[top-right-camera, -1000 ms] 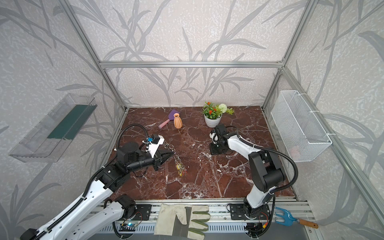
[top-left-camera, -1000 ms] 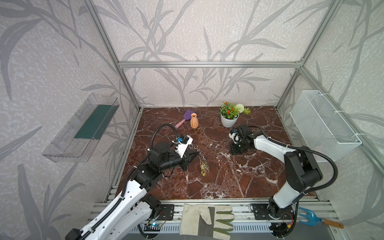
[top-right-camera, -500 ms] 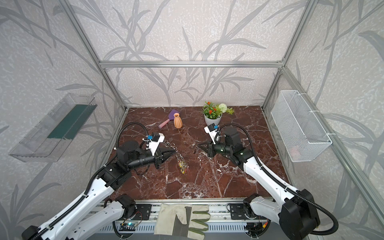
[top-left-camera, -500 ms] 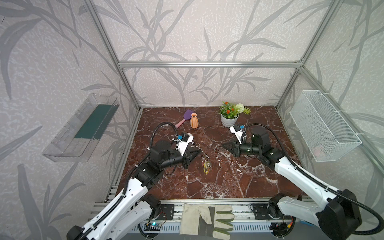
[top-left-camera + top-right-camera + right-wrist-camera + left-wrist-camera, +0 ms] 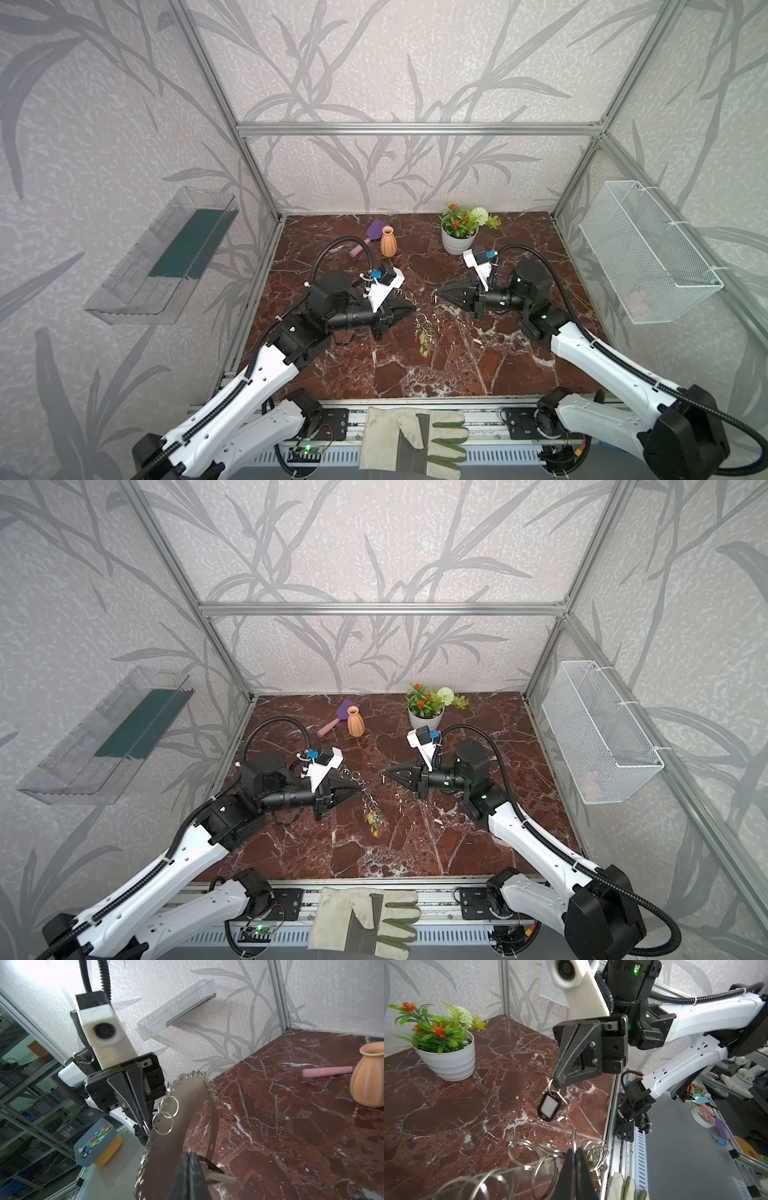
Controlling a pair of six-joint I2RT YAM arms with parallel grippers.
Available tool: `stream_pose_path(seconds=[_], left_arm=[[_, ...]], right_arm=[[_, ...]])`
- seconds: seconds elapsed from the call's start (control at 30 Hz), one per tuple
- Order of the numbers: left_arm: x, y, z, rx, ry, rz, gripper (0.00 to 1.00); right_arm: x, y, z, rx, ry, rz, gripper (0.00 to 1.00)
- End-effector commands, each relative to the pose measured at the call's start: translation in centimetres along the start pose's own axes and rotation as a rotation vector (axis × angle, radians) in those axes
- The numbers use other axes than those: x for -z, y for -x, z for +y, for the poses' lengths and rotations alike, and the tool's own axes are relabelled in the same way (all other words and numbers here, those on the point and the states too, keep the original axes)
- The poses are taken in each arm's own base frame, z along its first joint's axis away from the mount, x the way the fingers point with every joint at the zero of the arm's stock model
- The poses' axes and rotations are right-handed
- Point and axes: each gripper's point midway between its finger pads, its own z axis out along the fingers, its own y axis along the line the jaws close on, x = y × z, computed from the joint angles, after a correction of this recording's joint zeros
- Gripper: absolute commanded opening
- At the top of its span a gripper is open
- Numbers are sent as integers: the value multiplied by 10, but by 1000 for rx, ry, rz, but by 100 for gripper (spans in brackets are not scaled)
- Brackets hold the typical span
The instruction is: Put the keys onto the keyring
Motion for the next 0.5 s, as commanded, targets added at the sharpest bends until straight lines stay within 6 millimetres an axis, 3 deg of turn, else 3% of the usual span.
stream_pose_path(seconds=[0.0, 0.47], left_arm=[[3, 14, -5, -79, 6, -19, 0], [3, 13, 8, -128, 129, 12, 0]], right_arm=[[-4, 6, 21, 56, 51, 8, 0], [-15, -9, 32, 102, 0, 115, 0]])
